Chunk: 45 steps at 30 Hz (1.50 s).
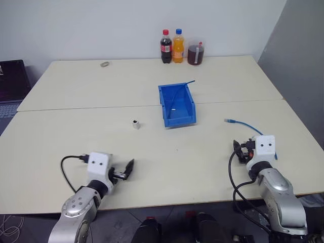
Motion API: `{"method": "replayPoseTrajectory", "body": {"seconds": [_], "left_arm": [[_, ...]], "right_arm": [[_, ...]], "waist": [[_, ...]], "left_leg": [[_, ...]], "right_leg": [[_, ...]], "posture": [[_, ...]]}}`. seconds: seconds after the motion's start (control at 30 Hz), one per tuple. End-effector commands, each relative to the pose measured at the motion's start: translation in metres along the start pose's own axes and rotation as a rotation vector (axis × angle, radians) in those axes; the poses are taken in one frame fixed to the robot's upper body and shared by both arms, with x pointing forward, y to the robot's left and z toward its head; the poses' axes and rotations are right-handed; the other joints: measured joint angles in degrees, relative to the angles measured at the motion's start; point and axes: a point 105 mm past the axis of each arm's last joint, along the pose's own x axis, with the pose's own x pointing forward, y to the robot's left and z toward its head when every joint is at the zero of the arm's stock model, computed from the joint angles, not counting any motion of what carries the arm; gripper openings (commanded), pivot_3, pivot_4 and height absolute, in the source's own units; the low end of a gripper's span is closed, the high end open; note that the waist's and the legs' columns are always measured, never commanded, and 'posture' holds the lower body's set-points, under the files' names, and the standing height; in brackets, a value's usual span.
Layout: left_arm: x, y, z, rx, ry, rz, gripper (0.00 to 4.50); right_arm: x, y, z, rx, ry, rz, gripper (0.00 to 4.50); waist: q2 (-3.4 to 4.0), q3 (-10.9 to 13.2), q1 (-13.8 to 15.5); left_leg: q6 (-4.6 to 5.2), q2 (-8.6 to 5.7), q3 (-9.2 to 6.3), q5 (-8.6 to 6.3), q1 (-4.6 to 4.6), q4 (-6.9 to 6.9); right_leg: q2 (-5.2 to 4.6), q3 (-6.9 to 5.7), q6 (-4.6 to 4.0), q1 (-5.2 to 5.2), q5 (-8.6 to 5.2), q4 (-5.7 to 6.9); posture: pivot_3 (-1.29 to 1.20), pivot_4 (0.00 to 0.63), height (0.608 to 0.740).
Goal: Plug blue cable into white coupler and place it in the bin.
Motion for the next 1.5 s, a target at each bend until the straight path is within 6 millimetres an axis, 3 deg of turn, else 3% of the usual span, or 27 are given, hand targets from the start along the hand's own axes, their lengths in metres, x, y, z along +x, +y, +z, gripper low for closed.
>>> {"method": "replayPoseTrajectory", "body": {"seconds": [0.03, 0.27, 0.47, 0.63, 0.93, 1.03, 1.17, 1.33, 1.5], "left_arm": [[0.004, -0.033, 0.020, 0.033, -0.056, -0.202, 4.50], [0.009, -0.067, 0.036, 0.090, -0.055, -0.518, 4.50], [0.017, -0.088, 0.046, 0.244, -0.100, -0.706, 4.50], [0.025, -0.091, 0.048, 0.275, -0.122, -0.721, 4.50], [0.022, -0.095, 0.050, 0.261, -0.133, -0.742, 4.50], [0.022, -0.096, 0.051, 0.257, -0.135, -0.746, 4.50], [0.021, -0.098, 0.053, 0.253, -0.139, -0.759, 4.50], [0.021, -0.099, 0.053, 0.251, -0.141, -0.761, 4.50], [0.020, -0.099, 0.053, 0.246, -0.143, -0.757, 4.50]], "right_arm": [[-0.007, -0.023, 0.014, -0.017, -0.030, 0.052, 3.01], [0.001, -0.061, 0.020, -0.108, 0.026, 0.188, 3.01], [0.031, -0.082, 0.013, -0.142, 0.109, 0.323, 3.01], [0.048, -0.104, -0.002, -0.157, 0.185, 0.324, 3.01], [0.051, -0.108, -0.019, -0.070, 0.291, 0.418, 3.01], [0.052, -0.107, -0.024, -0.015, 0.317, 0.424, 2.53], [0.051, -0.104, -0.029, 0.010, 0.339, 0.455, 1.32], [0.051, -0.102, -0.029, -0.010, 0.340, 0.470, 0.13], [0.050, -0.100, -0.023, -0.033, 0.322, 0.494, 0.05]], "waist": [[0.00, 0.0, 0.0], [0.02, 0.0, -0.1], [0.01, 0.1, -0.3], [0.02, 0.1, -0.2], [0.02, 0.1, -0.2], [0.01, 0.1, -0.2], [0.01, 0.1, -0.2], [0.01, 0.1, -0.3], [0.01, 0.1, -0.3]], "left_leg": [[0.03, -0.03, -0.01, 0.01, 0.00, 0.00], [0.11, 0.01, 0.10, -0.01, 0.38, -0.01], [0.16, 0.02, 0.42, 0.00, 0.77, -0.08], [0.18, 0.03, 0.53, 0.02, 0.77, -0.09], [0.22, 0.01, 0.43, -0.01, 0.76, -0.08], [0.23, 0.02, 0.45, -0.01, 0.79, -0.06], [0.23, 0.04, 0.45, -0.01, 0.81, -0.06], [0.23, 0.05, 0.41, -0.01, 0.80, -0.07], [0.23, 0.04, 0.39, -0.01, 0.81, -0.06]], "right_leg": [[-0.01, -0.01, 0.01, 0.01, 0.01, -0.01], [0.07, -0.08, 0.01, 0.43, 0.00, -0.03], [0.10, 0.05, 0.03, 0.73, 0.01, -0.06], [0.07, 0.09, -0.01, 0.72, 0.01, -0.07], [-0.03, 0.16, 0.00, 0.72, 0.02, -0.13], [-0.03, 0.15, 0.00, 0.74, 0.02, -0.12], [-0.01, 0.12, -0.01, 0.76, 0.02, -0.11], [-0.01, 0.14, -0.01, 0.76, 0.02, -0.11], [-0.01, 0.13, -0.01, 0.76, 0.02, -0.11]], "posture": [[0.00, 0.150, 0.740], [0.00, 0.150, 0.740], [0.00, 0.150, 0.740], [0.00, 0.150, 0.740], [0.00, 0.150, 0.740], [0.00, 0.150, 0.740], [0.00, 0.150, 0.740], [0.00, 0.150, 0.740], [0.00, 0.150, 0.740]]}}
